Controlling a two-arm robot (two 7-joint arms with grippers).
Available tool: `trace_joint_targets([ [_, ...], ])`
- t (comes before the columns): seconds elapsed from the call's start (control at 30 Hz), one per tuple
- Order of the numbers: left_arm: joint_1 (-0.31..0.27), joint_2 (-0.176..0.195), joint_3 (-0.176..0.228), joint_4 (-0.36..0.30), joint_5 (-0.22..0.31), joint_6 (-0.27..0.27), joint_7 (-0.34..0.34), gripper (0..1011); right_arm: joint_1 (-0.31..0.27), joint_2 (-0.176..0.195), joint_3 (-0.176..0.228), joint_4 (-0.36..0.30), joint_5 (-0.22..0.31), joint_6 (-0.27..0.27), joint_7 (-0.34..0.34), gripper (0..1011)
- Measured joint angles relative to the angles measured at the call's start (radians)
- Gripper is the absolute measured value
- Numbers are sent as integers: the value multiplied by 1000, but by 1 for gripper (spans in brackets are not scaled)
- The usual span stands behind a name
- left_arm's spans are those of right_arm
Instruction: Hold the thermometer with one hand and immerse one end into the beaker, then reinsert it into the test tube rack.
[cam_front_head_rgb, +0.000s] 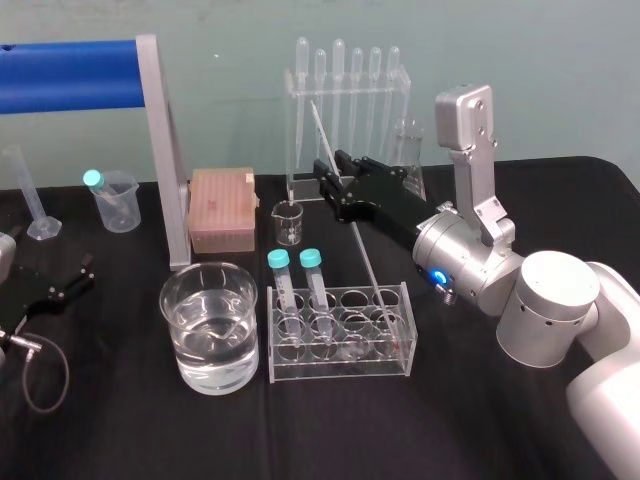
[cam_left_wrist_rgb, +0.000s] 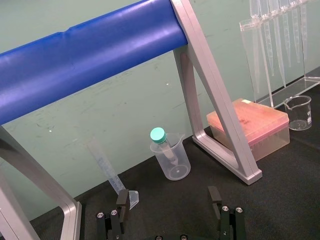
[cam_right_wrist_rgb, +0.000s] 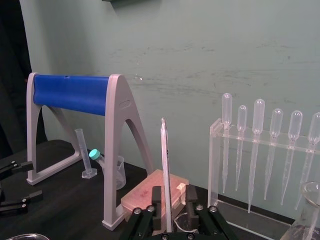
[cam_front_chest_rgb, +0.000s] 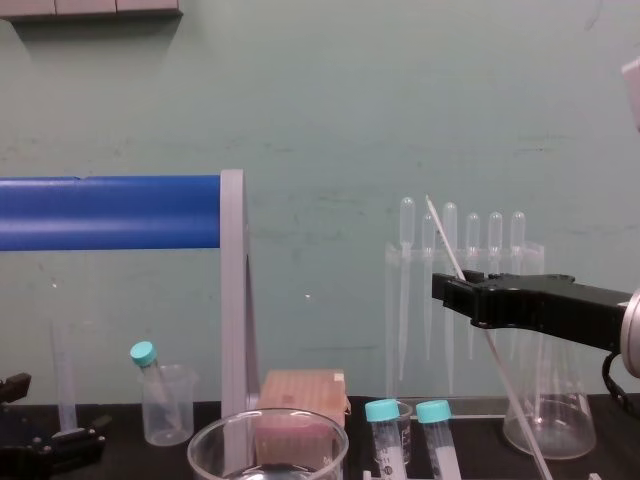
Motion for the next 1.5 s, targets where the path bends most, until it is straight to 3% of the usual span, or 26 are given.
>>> trace_joint_targets([
  [0.27,0,0,0,0,0,0,0,1008,0,0,0,0,0,0,0,136],
  [0.3,0,0,0,0,0,0,0,1008,0,0,0,0,0,0,-1,75],
  [0.37,0,0,0,0,0,0,0,1008,0,0,0,0,0,0,-1,53],
  [0.63,0,0,0,0,0,0,0,1008,0,0,0,0,0,0,-1,53],
  [0.93,0,0,0,0,0,0,0,1008,-12,-9,29,-18,-3,-21,20,53],
  [1.2,0,0,0,0,0,0,0,1008,-23,-11,61,-65,41,-38,49,53],
  [1.5,0,0,0,0,0,0,0,1008,-8,-5,83,-118,93,-93,86,53],
])
